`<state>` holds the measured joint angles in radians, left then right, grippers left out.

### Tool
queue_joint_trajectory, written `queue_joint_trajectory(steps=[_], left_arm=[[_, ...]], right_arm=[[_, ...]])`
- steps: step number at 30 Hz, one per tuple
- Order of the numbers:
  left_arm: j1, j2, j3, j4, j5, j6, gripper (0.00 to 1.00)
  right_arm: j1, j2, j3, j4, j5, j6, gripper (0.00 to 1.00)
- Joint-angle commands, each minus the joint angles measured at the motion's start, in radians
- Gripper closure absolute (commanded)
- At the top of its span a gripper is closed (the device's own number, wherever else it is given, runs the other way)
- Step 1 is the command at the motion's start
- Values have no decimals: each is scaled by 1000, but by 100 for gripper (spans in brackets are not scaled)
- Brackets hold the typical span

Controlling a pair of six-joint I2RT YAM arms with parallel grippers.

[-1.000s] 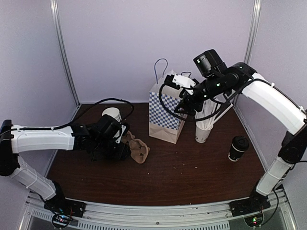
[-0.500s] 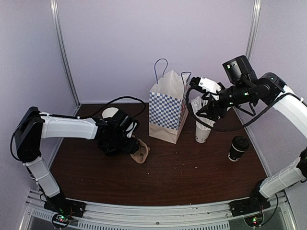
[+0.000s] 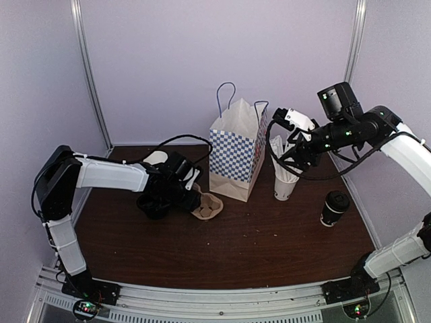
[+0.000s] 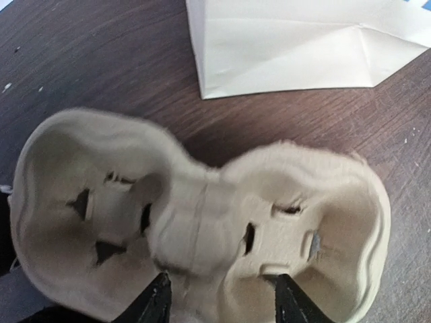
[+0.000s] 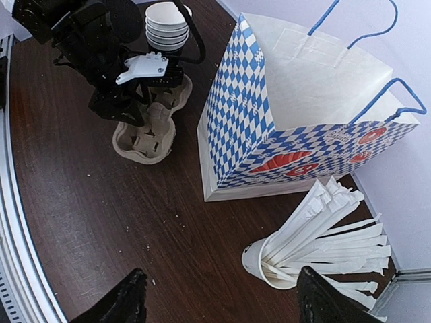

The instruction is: Pack the takeout coffee

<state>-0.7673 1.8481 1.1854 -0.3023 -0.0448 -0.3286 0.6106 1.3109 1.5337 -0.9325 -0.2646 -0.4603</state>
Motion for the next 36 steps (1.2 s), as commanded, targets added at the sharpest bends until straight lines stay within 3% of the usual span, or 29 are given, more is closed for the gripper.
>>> queue_joint_trajectory(steps=[1, 15, 19, 23, 31, 36], left_arm=[[5, 48, 67, 39, 38, 38, 46], [8, 111, 209, -69, 8, 38, 43], [23, 146, 258, -114, 19, 47, 35], [43, 194, 305, -148, 39, 73, 34], [53, 234, 367, -199, 146, 119, 43], [53, 198, 348, -193, 181, 116, 57]], right_arm=[[-23, -23, -16, 32, -49, 34, 24], [-69, -51, -47, 52, -106, 61, 24], [-78, -62, -59, 57, -112, 65, 23], [-89, -67, -66, 59, -122, 70, 23], [-115, -88, -82, 65, -144, 82, 23], [-126, -91, -93, 75, -155, 88, 23]])
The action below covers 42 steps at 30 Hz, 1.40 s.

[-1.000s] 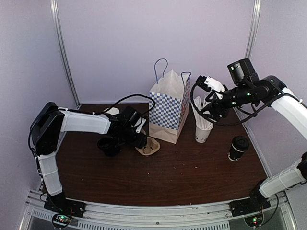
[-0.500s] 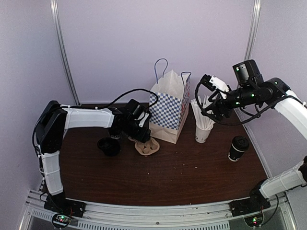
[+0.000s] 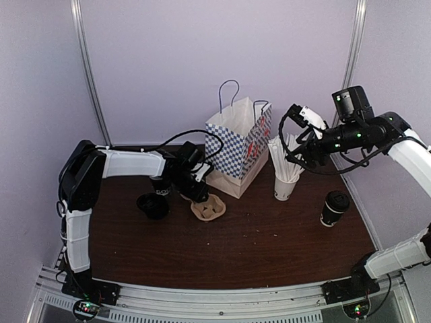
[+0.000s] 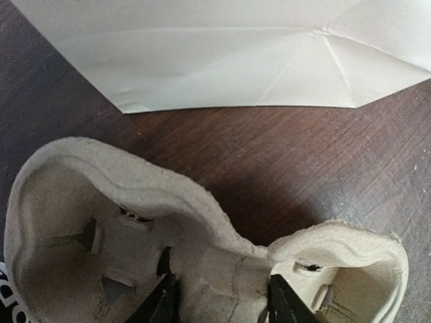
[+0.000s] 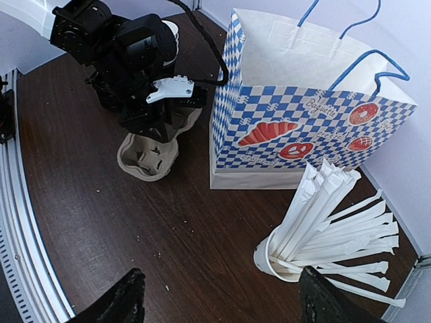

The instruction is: Pack the takeout coffee

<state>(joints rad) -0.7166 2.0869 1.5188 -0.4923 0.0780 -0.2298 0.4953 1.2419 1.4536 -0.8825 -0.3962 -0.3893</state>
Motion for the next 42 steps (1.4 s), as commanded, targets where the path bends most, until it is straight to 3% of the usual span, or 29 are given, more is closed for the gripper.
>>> queue_joint_trajectory(steps=[1, 9, 17, 23, 28, 32, 36, 42], left_arm=[[2, -49, 3, -1, 63, 17, 59], [-27, -196, -116, -15, 77, -18, 64], [-191, -434, -279, -80, 41, -125, 63], [-260, -709, -511, -98, -15, -331, 63], [-256, -1004, -724, -202, -217, -481, 64], [-182, -1165, -812, -337, -314, -585, 63], [-33, -1245, -879, -338, -295, -565, 62], [213, -1189, -920, -240, -165, -448, 61]], right_arm=[[-13, -24, -15, 28, -26, 17, 22], [-21, -30, -22, 36, -34, 23, 23], [-23, -11, -9, 38, -39, 24, 22], [-23, 48, 41, 32, -60, 31, 23], [-19, 88, 80, 30, -100, 48, 23], [-13, 110, 105, 31, -118, 57, 23], [-4, 139, 131, 22, -121, 56, 23], [37, 238, 248, -54, -87, 33, 24]])
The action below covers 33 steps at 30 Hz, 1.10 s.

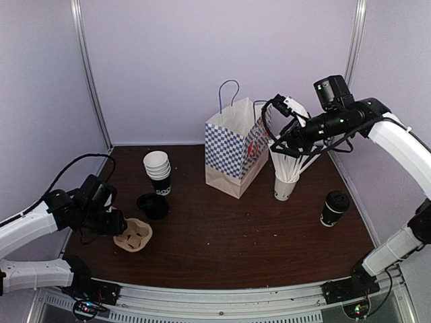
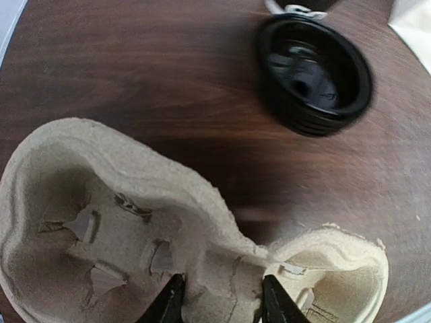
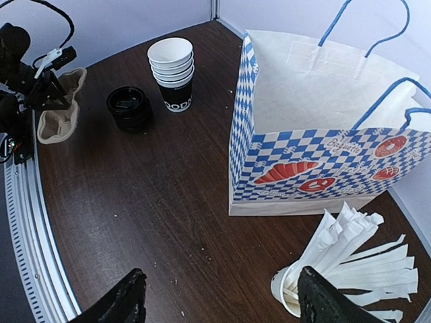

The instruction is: Pack the takeout coffee

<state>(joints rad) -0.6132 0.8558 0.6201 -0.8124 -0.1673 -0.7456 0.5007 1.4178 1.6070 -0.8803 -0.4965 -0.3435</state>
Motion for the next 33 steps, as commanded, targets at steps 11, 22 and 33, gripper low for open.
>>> queue_joint_trajectory(steps=[11, 22, 33], left_arm=[[187, 225, -35, 217, 157, 128, 45], [187, 47, -22, 117, 158, 106, 33], [187, -49, 14, 78, 167, 106, 33]], right_arm=[[135, 332, 432, -136, 172, -51, 24], [191, 693, 844, -223, 272, -67, 29], [248, 644, 766, -249, 271, -97, 75]])
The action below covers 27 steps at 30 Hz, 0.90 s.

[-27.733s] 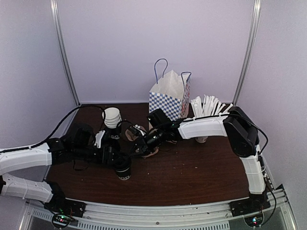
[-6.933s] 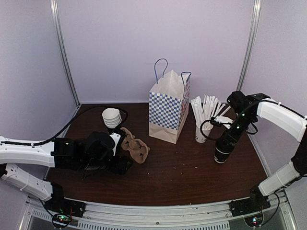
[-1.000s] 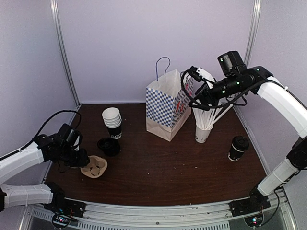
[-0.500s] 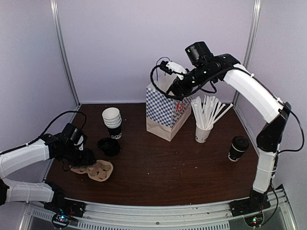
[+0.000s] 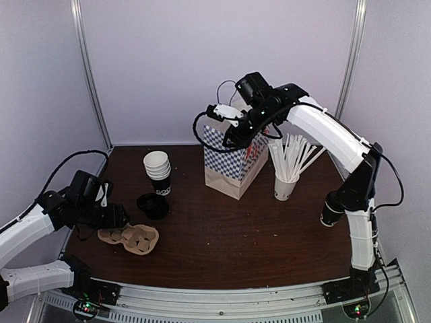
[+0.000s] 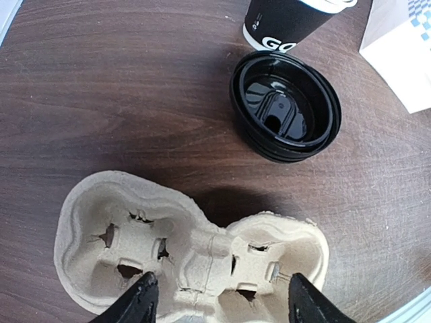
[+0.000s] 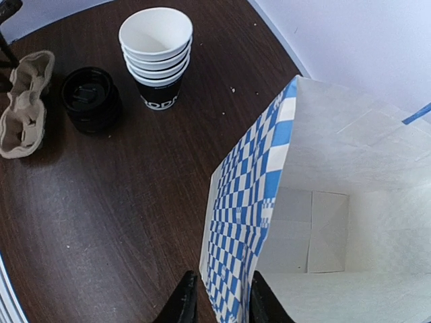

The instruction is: Pack the takeout coffee

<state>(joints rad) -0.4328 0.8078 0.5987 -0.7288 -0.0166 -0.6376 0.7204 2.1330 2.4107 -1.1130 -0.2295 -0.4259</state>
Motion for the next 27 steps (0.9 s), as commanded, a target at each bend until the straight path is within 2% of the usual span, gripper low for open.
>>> queue_joint_trajectory(steps=[1, 6, 11, 17, 19, 23, 25, 27], left_arm=[[6, -1, 40, -3, 17, -1, 33], [6, -30, 56, -2, 17, 8, 33], [6, -45, 132, -42, 72, 120, 34], [6, -17, 227, -65, 81, 184, 34], [6, 10, 250, -62, 83, 192, 34], [6, 59, 274, -40, 110, 191, 35], [6, 68, 270, -21, 129, 177, 35], [6, 69, 263, 1, 150, 174, 35]], right_arm=[[39, -83, -53, -14, -2, -15, 80], [102, -148, -120, -31, -56, -60, 99], [190, -242, -203, -86, -107, -156, 100], [242, -396, -311, -370, -300, -431, 100], [245, -455, -372, -418, -272, -471, 100], [245, -576, -527, -433, -102, -516, 100], [237, -643, -601, -432, -50, -543, 78], [210, -688, -632, -423, -66, -550, 62]])
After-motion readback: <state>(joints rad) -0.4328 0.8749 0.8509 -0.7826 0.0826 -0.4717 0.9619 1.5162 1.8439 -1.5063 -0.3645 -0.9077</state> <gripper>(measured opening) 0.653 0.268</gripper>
